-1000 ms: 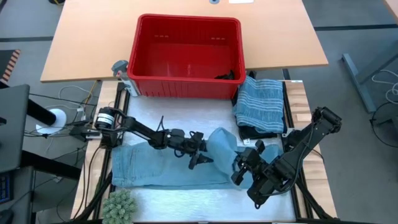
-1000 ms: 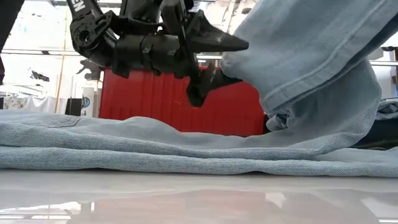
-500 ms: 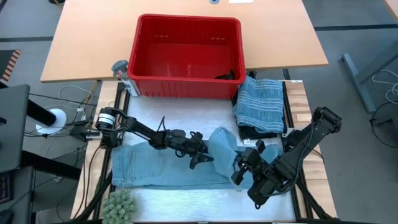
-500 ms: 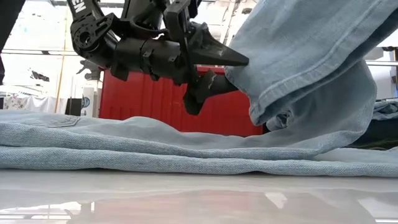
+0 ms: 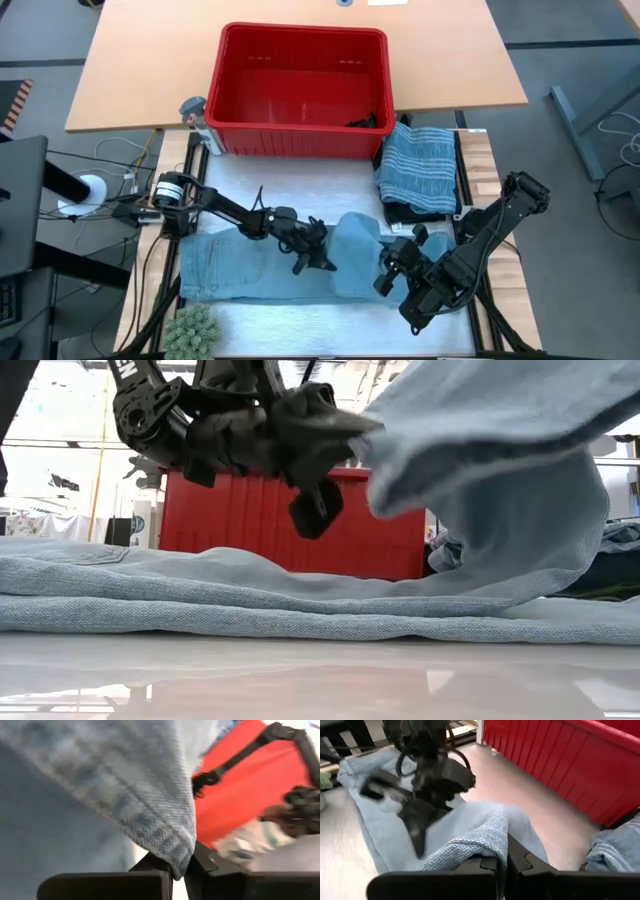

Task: Fold Laundry from Bin
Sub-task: Fold the light blue pants

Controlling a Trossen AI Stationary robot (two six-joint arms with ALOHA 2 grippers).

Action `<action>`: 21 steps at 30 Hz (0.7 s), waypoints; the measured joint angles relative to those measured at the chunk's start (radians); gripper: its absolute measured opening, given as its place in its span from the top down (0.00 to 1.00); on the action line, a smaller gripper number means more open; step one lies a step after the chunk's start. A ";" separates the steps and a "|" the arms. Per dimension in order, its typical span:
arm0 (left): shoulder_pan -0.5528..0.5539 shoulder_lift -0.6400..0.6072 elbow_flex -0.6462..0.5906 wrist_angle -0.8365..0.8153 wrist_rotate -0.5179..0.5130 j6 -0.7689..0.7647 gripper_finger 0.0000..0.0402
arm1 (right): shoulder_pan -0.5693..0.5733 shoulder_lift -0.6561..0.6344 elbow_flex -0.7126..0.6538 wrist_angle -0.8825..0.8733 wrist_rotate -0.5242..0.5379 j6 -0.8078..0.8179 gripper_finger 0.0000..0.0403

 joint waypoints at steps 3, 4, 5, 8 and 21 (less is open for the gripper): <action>0.011 -0.035 0.000 -0.004 0.070 -0.094 0.99 | 0.000 0.000 0.000 -0.024 -0.053 0.003 0.94; 0.016 -0.052 0.000 -0.011 0.085 -0.130 0.99 | -0.001 0.001 0.000 -0.036 -0.077 0.009 0.94; 0.023 -0.071 0.000 -0.027 0.100 -0.169 0.99 | -0.003 0.004 0.000 -0.047 -0.102 0.016 0.94; 0.046 -0.145 -0.001 -0.114 0.153 -0.263 0.99 | -0.002 0.007 -0.007 -0.057 -0.160 0.040 0.94; 0.278 -0.535 0.137 -1.032 0.355 -0.110 1.00 | -0.040 0.024 -0.012 0.079 -0.389 -0.083 0.94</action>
